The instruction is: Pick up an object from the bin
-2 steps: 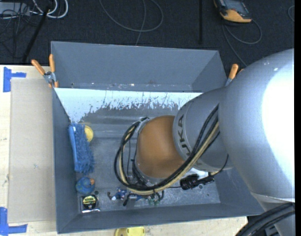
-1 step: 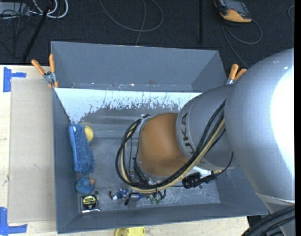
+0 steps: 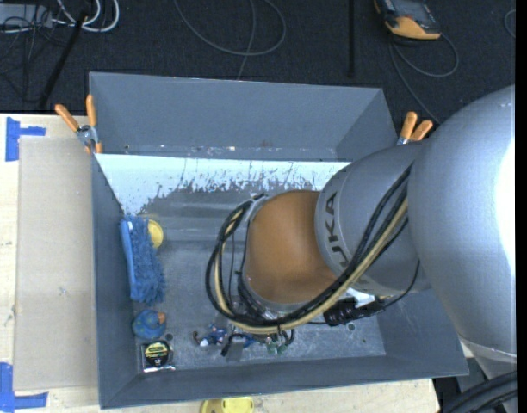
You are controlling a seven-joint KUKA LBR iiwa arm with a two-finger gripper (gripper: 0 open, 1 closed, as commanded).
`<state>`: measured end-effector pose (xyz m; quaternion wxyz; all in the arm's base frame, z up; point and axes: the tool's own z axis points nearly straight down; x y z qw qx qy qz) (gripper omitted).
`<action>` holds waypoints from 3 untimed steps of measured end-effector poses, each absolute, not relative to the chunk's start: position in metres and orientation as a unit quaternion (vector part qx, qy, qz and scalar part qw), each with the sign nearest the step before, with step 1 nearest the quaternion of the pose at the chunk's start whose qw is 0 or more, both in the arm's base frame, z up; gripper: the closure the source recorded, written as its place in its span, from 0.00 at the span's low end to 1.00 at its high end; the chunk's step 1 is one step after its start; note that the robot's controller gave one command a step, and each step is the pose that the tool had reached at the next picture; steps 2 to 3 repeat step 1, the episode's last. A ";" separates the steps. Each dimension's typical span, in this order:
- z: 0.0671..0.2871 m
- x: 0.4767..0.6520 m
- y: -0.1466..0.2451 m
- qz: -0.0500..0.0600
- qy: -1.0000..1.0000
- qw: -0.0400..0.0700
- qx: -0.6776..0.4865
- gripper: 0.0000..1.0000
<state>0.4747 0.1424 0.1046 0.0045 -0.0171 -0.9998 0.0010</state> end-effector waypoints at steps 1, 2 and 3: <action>0.126 0.475 0.142 0.000 -1.000 0.003 -0.017 1.00; 0.126 0.475 0.142 0.000 -1.000 0.003 -0.017 1.00; 0.126 0.475 0.142 0.000 -1.000 0.003 -0.017 1.00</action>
Offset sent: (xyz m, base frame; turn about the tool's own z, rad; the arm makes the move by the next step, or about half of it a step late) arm 0.0001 0.0000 0.0264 0.0000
